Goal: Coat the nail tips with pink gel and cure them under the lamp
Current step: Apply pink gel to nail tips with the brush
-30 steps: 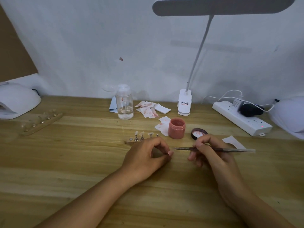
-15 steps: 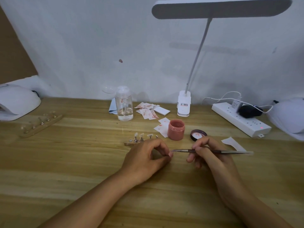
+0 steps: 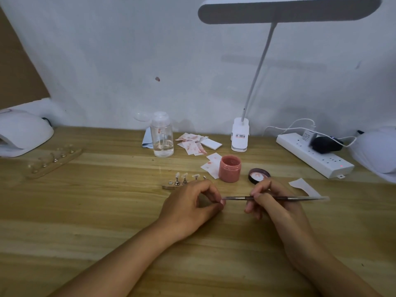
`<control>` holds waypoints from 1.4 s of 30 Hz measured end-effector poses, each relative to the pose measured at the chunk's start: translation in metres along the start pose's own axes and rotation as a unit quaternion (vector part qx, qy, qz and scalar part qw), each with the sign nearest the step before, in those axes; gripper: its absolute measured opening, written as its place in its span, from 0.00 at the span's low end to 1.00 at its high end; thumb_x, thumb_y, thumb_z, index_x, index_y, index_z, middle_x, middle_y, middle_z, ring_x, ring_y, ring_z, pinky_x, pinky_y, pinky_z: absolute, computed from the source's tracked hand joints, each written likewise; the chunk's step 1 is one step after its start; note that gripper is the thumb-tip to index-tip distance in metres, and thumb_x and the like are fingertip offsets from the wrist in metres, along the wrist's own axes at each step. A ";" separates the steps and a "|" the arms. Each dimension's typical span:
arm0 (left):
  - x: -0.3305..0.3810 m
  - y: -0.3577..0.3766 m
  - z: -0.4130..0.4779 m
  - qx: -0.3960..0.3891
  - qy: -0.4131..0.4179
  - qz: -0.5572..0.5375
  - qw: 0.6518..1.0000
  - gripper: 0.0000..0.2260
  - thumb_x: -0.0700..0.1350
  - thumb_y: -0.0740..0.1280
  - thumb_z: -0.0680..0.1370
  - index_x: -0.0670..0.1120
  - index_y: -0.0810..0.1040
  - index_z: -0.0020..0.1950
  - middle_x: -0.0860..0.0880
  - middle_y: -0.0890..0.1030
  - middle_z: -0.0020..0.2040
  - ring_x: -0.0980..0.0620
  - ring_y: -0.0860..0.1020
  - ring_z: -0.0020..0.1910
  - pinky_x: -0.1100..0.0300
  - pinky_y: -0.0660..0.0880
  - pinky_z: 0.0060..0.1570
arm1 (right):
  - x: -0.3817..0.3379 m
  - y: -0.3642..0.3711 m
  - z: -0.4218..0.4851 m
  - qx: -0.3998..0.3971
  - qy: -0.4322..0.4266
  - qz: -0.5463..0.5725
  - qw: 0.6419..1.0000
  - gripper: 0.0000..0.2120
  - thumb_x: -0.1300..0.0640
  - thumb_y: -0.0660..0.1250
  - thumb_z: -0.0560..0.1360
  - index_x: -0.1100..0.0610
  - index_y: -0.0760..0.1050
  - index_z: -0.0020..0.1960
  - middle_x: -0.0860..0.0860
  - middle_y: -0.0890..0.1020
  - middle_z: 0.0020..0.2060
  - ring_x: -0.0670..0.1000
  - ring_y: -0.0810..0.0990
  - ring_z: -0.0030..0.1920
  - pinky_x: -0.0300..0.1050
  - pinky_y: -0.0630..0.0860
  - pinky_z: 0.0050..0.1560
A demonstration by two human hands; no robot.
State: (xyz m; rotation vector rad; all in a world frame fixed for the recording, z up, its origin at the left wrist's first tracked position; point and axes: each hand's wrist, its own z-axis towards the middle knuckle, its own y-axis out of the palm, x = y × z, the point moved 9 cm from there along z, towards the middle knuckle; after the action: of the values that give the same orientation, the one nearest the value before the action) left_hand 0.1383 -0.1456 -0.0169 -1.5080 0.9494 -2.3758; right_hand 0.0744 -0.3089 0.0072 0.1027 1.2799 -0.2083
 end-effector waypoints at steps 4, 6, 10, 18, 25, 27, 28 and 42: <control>0.000 -0.001 0.001 0.006 0.005 0.001 1.000 0.05 0.52 0.74 0.73 0.56 0.79 0.42 0.63 0.81 0.42 0.70 0.71 0.29 0.64 0.60 0.31 | 0.000 -0.001 0.000 0.004 -0.005 -0.001 1.000 0.05 0.68 0.61 0.77 0.67 0.72 0.43 0.57 0.81 0.30 0.52 0.74 0.31 0.38 0.72 0.32; 0.000 0.000 0.001 0.004 0.006 0.003 1.000 0.05 0.52 0.74 0.73 0.56 0.79 0.42 0.63 0.81 0.42 0.70 0.71 0.30 0.64 0.61 0.31 | 0.000 -0.001 0.000 0.001 -0.002 -0.002 1.000 0.05 0.68 0.62 0.77 0.67 0.72 0.43 0.57 0.81 0.30 0.51 0.74 0.31 0.37 0.72 0.32; -0.001 0.000 0.000 0.002 0.007 0.005 1.000 0.04 0.52 0.74 0.72 0.56 0.79 0.42 0.63 0.81 0.42 0.71 0.71 0.30 0.66 0.61 0.31 | 0.001 -0.001 0.000 0.004 -0.002 -0.007 1.000 0.05 0.67 0.62 0.77 0.66 0.72 0.42 0.56 0.81 0.30 0.51 0.74 0.31 0.38 0.73 0.32; 0.000 0.000 0.000 0.001 0.008 0.009 1.000 0.04 0.51 0.74 0.73 0.55 0.80 0.42 0.62 0.81 0.42 0.70 0.71 0.30 0.67 0.60 0.31 | 0.002 -0.002 0.000 0.012 0.007 0.004 1.000 0.06 0.67 0.61 0.78 0.68 0.71 0.43 0.57 0.81 0.29 0.52 0.74 0.31 0.38 0.73 0.32; 0.000 0.000 0.001 0.003 0.008 0.011 1.000 0.04 0.50 0.75 0.73 0.54 0.80 0.42 0.62 0.81 0.42 0.70 0.71 0.30 0.67 0.60 0.31 | 0.004 -0.004 0.000 0.017 0.013 0.016 1.000 0.07 0.65 0.62 0.78 0.66 0.71 0.41 0.56 0.81 0.29 0.50 0.73 0.30 0.37 0.72 0.32; -0.001 0.000 0.001 0.004 0.007 0.011 1.000 0.04 0.50 0.75 0.73 0.54 0.80 0.42 0.62 0.81 0.42 0.70 0.71 0.30 0.67 0.61 0.31 | 0.004 -0.004 0.001 0.015 0.013 0.019 1.000 0.07 0.65 0.62 0.78 0.66 0.71 0.41 0.57 0.81 0.30 0.51 0.73 0.30 0.37 0.72 0.32; -0.001 0.000 0.001 0.004 0.006 0.013 1.000 0.05 0.50 0.75 0.72 0.54 0.80 0.42 0.62 0.81 0.42 0.70 0.71 0.30 0.67 0.61 0.31 | 0.005 -0.003 0.001 0.012 0.013 0.020 1.000 0.07 0.65 0.62 0.78 0.66 0.71 0.41 0.57 0.81 0.30 0.51 0.73 0.30 0.37 0.72 0.32; -0.001 0.000 0.001 0.005 0.009 0.013 1.000 0.05 0.51 0.75 0.72 0.55 0.79 0.42 0.63 0.81 0.41 0.70 0.71 0.31 0.64 0.61 0.33 | 0.004 -0.001 0.001 0.006 0.018 0.016 1.000 0.06 0.66 0.62 0.78 0.67 0.71 0.43 0.58 0.82 0.30 0.49 0.75 0.30 0.36 0.73 0.31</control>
State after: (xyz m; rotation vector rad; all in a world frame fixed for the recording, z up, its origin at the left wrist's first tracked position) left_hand 0.1399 -0.1456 -0.0173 -1.4645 0.9524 -2.3772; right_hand 0.0760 -0.3103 0.0039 0.1383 1.3130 -0.1881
